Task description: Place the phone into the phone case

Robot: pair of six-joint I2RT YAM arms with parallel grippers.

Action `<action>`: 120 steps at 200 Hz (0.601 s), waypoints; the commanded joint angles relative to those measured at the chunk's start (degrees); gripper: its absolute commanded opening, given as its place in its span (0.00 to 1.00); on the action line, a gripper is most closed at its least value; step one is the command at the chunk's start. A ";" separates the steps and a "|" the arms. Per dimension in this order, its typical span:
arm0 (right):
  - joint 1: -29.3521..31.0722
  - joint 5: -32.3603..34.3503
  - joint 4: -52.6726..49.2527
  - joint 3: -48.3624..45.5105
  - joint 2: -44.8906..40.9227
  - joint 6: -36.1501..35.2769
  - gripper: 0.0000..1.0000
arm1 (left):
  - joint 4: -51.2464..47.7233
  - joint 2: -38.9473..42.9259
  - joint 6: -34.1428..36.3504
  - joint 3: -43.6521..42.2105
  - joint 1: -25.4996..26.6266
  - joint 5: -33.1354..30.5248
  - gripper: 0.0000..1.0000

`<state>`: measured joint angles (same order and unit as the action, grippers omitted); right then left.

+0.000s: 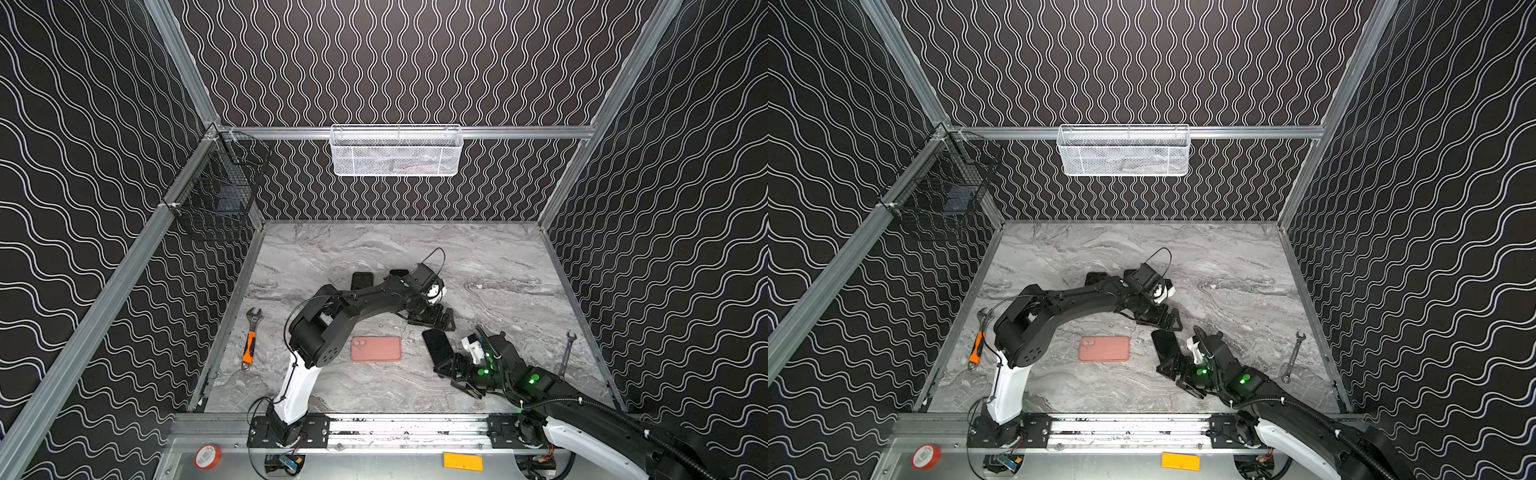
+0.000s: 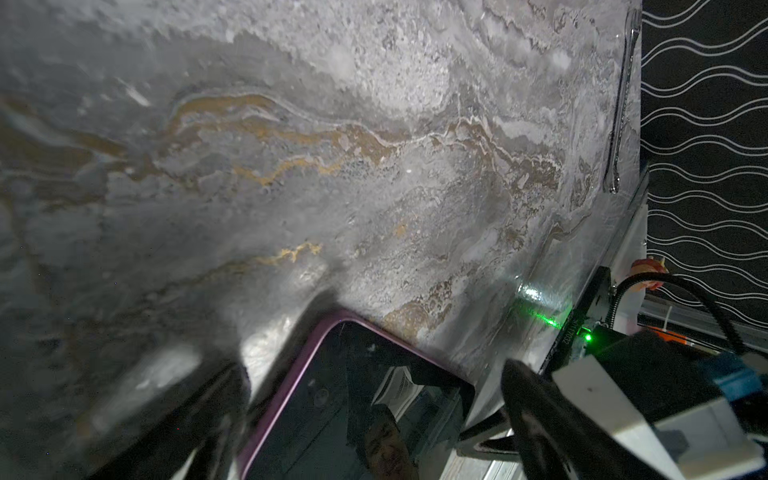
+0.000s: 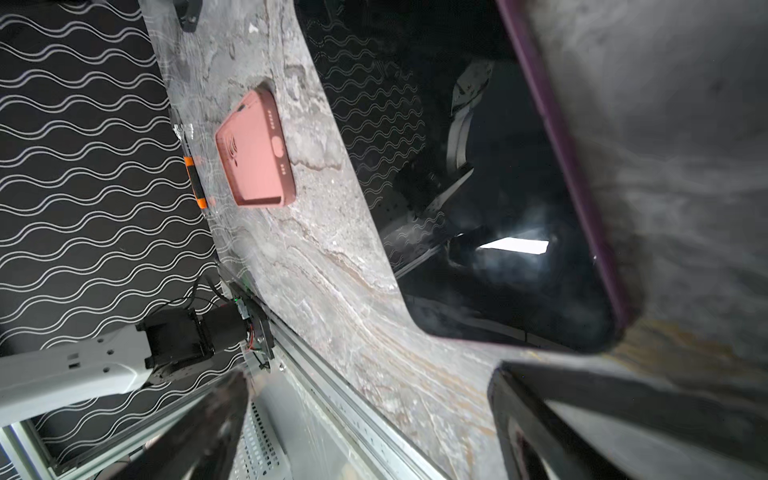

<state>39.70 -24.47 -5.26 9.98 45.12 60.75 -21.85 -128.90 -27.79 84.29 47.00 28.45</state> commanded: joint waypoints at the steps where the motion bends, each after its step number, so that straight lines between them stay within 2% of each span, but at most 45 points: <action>1: 0.02 5.13 0.47 0.57 0.16 -0.61 0.94 | 1.27 0.12 -0.62 -0.99 0.03 0.97 0.98; 41: -0.64 9.11 1.60 0.92 0.73 -0.38 0.95 | 1.15 0.92 0.02 -3.63 0.11 1.18 0.98; 120: -7.49 9.10 2.78 2.38 2.78 -3.65 0.95 | 4.20 4.51 -1.48 -10.88 0.13 1.00 0.98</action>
<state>34.37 -20.23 -3.27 11.40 48.25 60.10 -14.11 -124.75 -28.16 75.31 46.89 27.86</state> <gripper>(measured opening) 0.950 0.984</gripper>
